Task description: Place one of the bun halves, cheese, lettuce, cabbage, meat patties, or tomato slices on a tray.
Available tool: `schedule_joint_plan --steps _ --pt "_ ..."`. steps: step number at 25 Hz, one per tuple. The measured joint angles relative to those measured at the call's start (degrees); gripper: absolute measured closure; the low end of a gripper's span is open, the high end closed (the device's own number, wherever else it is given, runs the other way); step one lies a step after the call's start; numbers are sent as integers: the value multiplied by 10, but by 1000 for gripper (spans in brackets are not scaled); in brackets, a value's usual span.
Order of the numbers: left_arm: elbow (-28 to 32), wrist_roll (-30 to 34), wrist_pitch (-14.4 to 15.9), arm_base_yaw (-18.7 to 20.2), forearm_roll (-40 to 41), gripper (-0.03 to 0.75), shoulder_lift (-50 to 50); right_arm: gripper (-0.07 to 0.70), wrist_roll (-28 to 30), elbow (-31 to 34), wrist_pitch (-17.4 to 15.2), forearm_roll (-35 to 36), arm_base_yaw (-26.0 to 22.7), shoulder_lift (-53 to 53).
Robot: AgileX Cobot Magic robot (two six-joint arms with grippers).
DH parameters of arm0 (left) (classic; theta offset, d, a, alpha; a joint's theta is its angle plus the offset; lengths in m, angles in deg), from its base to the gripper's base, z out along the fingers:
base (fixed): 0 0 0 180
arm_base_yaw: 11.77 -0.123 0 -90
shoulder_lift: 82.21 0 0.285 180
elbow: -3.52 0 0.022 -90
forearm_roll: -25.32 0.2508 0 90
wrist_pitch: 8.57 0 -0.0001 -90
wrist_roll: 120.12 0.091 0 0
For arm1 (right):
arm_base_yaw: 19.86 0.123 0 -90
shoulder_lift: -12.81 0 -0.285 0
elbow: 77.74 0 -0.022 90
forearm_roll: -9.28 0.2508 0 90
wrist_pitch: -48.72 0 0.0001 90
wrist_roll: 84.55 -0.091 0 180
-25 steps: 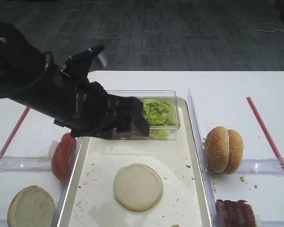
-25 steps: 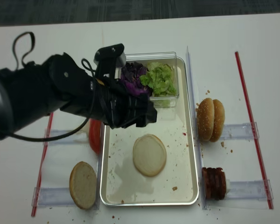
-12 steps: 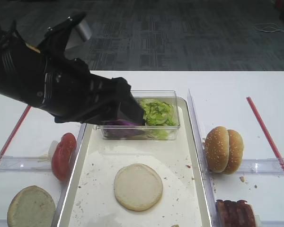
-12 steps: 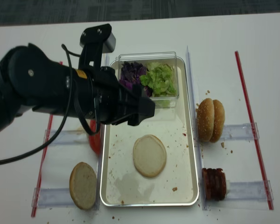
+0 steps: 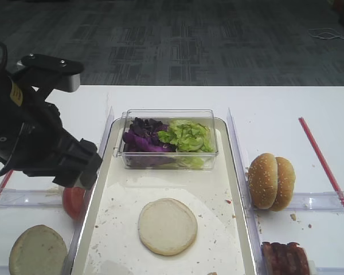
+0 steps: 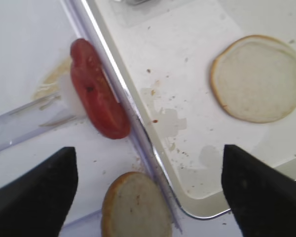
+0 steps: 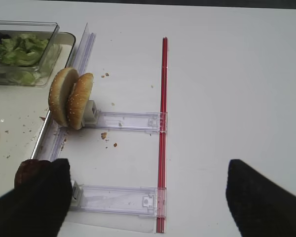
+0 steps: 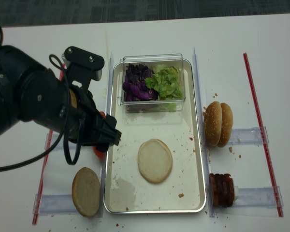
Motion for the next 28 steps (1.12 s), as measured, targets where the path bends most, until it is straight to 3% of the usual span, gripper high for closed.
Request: schedule_joint_plan --steps 8,11,20,24,28 --pt "0 -28 17 -11 19 133 0 -29 0 0 0 0 0 0" --pt "0 -28 23 -54 16 133 0 -29 0 0 0 0 0 0" --pt "0 8 59 -244 18 133 0 -29 -1 0 0 0 0 0" --pt "0 22 65 -287 18 133 0 -29 -1 0 0 0 0 0" --pt "0 25 69 -297 18 133 0 -29 -1 0 0 0 0 0"
